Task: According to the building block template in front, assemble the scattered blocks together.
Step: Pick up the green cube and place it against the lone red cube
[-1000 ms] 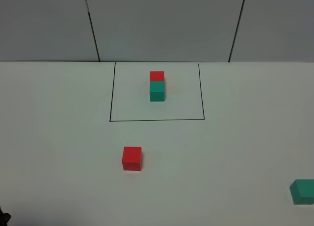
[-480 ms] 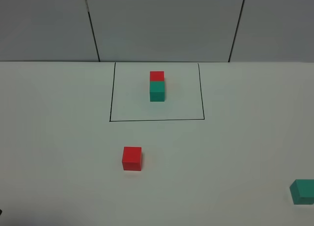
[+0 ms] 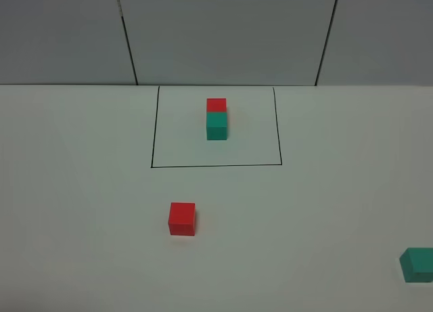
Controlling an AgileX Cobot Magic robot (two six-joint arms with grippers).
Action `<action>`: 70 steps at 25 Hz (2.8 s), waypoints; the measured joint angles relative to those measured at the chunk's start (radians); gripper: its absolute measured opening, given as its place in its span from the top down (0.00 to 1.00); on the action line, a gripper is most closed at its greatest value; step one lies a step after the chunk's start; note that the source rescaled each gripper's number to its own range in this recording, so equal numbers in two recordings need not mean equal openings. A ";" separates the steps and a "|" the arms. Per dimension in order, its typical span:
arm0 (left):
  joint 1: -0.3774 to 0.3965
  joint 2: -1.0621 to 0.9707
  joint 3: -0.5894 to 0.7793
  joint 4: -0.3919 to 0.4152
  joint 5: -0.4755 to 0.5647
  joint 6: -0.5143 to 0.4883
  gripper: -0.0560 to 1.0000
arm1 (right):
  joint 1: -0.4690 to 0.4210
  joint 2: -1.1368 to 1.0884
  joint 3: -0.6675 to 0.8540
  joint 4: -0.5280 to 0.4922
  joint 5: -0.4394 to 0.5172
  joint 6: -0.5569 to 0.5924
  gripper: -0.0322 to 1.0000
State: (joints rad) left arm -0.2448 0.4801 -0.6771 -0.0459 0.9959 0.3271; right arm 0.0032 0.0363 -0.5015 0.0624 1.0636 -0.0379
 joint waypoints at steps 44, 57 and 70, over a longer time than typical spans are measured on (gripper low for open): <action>0.022 -0.250 0.085 -0.028 0.045 -0.264 0.04 | 0.000 0.000 0.000 0.000 0.000 0.000 0.43; 0.057 -0.315 0.169 -0.075 0.035 -0.265 0.06 | 0.000 0.000 0.000 0.000 0.000 0.000 0.43; 0.081 -0.409 0.199 -0.079 0.028 -0.265 0.07 | 0.000 0.000 0.000 0.000 0.000 0.000 0.43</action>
State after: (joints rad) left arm -0.1641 0.0706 -0.4780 -0.1246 1.0240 0.0618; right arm 0.0032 0.0363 -0.5015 0.0624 1.0636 -0.0379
